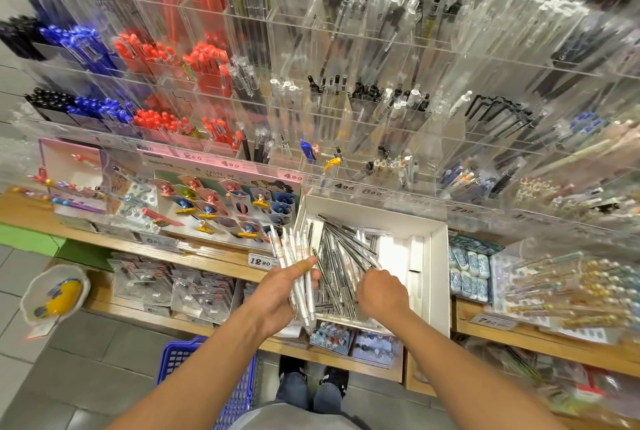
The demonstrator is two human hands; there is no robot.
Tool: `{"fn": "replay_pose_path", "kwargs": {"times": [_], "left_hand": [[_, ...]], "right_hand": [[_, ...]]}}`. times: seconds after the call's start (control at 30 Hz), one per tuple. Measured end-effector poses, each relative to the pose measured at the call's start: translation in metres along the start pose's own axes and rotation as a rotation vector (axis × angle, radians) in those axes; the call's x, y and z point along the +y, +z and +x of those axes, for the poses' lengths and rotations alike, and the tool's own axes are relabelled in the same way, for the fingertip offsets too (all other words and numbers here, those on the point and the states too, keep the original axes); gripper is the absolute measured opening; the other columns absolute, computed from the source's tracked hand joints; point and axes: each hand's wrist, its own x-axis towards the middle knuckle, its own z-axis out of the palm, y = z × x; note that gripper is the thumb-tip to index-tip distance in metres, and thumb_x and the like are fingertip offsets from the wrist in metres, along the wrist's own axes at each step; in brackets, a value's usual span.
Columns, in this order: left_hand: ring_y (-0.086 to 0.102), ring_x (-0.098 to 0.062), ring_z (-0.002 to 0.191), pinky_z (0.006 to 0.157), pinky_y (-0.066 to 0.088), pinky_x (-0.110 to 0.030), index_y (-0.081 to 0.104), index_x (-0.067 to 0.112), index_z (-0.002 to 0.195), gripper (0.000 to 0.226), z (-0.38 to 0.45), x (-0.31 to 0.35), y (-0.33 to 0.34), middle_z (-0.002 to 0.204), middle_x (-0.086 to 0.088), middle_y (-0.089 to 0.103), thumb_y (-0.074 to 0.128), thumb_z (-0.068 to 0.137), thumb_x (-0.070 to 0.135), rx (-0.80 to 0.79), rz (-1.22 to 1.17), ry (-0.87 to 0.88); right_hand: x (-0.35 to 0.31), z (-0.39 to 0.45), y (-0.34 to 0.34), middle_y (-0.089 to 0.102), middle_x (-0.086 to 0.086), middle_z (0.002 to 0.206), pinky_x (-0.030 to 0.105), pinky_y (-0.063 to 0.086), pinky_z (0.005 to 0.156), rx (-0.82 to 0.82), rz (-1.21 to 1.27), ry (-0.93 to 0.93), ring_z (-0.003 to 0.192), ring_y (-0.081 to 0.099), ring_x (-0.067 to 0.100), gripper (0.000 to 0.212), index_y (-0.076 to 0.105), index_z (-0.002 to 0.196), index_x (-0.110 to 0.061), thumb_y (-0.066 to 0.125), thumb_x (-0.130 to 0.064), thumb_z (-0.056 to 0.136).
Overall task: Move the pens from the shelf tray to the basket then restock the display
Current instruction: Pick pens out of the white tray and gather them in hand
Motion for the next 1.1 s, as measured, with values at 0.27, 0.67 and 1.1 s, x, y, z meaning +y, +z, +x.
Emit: {"fn": "replay_pose_path", "kwargs": {"times": [0.27, 0.67, 1.1], "left_hand": [[0.059, -0.018, 0.061, 0.053, 0.052, -0.028, 0.061, 0.0, 0.125, 0.044, 0.001, -0.002, -0.002, 0.074, -0.006, 0.061, 0.07, 0.086, 0.016, -0.004, -0.08, 0.022], [0.066, -0.019, 0.063, 0.056, 0.055, -0.029, 0.065, -0.001, 0.113, 0.031, 0.003, -0.014, -0.006, 0.07, -0.007, 0.066, 0.072, 0.085, 0.009, 0.006, -0.046, 0.028], [0.053, -0.013, 0.067, 0.065, 0.046, -0.029, 0.061, 0.003, 0.11, 0.072, -0.003, 0.013, 0.019, 0.074, 0.002, 0.07, 0.091, 0.052, 0.033, -0.185, 0.368, 0.183]], "right_hand": [[-0.013, 0.004, 0.005, 0.058, -0.003, 0.071, 0.026, 0.048, 0.054, -0.038, 0.073, 0.121, 0.063, 0.059, 0.014, 0.025, 0.05, 0.066, -0.017, 0.057, -0.013, 0.09], [0.012, -0.042, -0.036, 0.055, -0.003, 0.075, 0.027, 0.035, 0.05, 0.189, -0.104, -0.048, 0.058, 0.048, 0.013, 0.007, 0.048, 0.104, -0.011, 0.045, -0.01, 0.098], [-0.02, -0.058, -0.133, 0.062, 0.003, 0.073, 0.025, 0.046, 0.056, 0.061, 0.915, -0.525, 0.059, 0.06, 0.015, 0.013, 0.055, 0.088, -0.018, 0.052, -0.016, 0.1]]}}
